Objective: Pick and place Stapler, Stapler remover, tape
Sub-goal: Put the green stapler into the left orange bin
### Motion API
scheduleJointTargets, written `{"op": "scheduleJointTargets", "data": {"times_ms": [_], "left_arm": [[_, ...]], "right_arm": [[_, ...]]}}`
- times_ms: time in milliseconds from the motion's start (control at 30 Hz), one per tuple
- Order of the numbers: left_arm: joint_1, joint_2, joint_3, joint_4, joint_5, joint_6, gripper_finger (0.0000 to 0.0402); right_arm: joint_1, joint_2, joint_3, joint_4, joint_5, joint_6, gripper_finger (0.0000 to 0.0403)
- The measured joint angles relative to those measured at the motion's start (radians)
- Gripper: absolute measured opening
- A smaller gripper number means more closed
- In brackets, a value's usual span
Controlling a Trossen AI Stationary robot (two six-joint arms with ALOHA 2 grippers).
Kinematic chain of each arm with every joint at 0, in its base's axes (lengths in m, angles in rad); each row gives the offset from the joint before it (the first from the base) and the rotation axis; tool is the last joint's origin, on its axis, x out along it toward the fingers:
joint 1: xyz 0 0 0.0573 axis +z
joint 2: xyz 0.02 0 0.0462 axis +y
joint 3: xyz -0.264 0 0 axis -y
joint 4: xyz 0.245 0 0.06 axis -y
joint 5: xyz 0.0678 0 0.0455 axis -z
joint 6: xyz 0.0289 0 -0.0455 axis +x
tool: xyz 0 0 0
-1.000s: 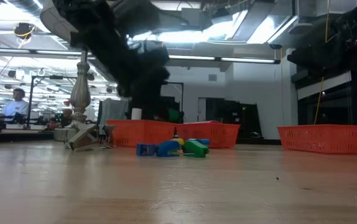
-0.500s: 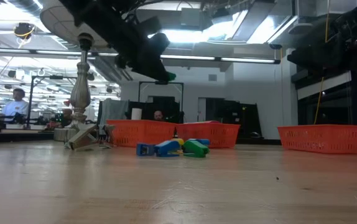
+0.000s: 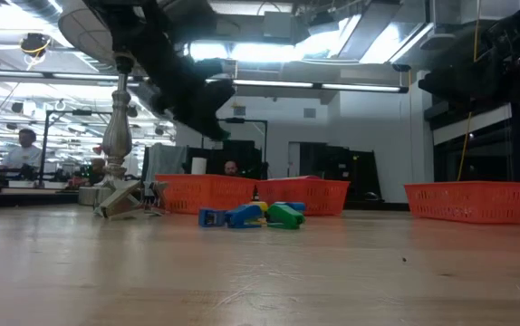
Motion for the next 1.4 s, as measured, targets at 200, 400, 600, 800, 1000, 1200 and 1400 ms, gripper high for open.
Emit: {"op": "scheduleJointTargets", "data": {"times_ms": [200, 400, 600, 800, 1000, 1200, 1400], "left_arm": [[0.048, 0.000, 0.000, -0.108, 0.048, -0.048, 0.0074], [0.072, 0.000, 0.000, -0.155, 0.064, -0.055, 0.0073], [0.095, 0.000, 0.000, -0.178, 0.083, -0.066, 0.0076], [0.116, 0.003, 0.000, -0.183, 0.100, -0.106, 0.0074], [0.125, 0.025, 0.000, -0.192, 0.156, -0.124, 0.0074], [0.121, 0.028, -0.001, -0.193, 0.159, -0.126, 0.0076], [0.119, 0.044, -0.001, -0.128, 0.225, -0.126, 0.0073]], "right_arm": [[0.000, 0.000, 0.000, 0.000, 0.000, 0.000, 0.0108], [0.000, 0.000, 0.000, 0.000, 0.000, 0.000, 0.0108], [0.000, 0.000, 0.000, 0.000, 0.000, 0.000, 0.0108], [0.000, 0.000, 0.000, 0.000, 0.000, 0.000, 0.0108], [0.000, 0.000, 0.000, 0.000, 0.000, 0.000, 0.0108], [0.000, 0.000, 0.000, 0.000, 0.000, 0.000, 0.0108], [0.000, 0.000, 0.000, 0.000, 0.000, 0.000, 0.0108]]}}
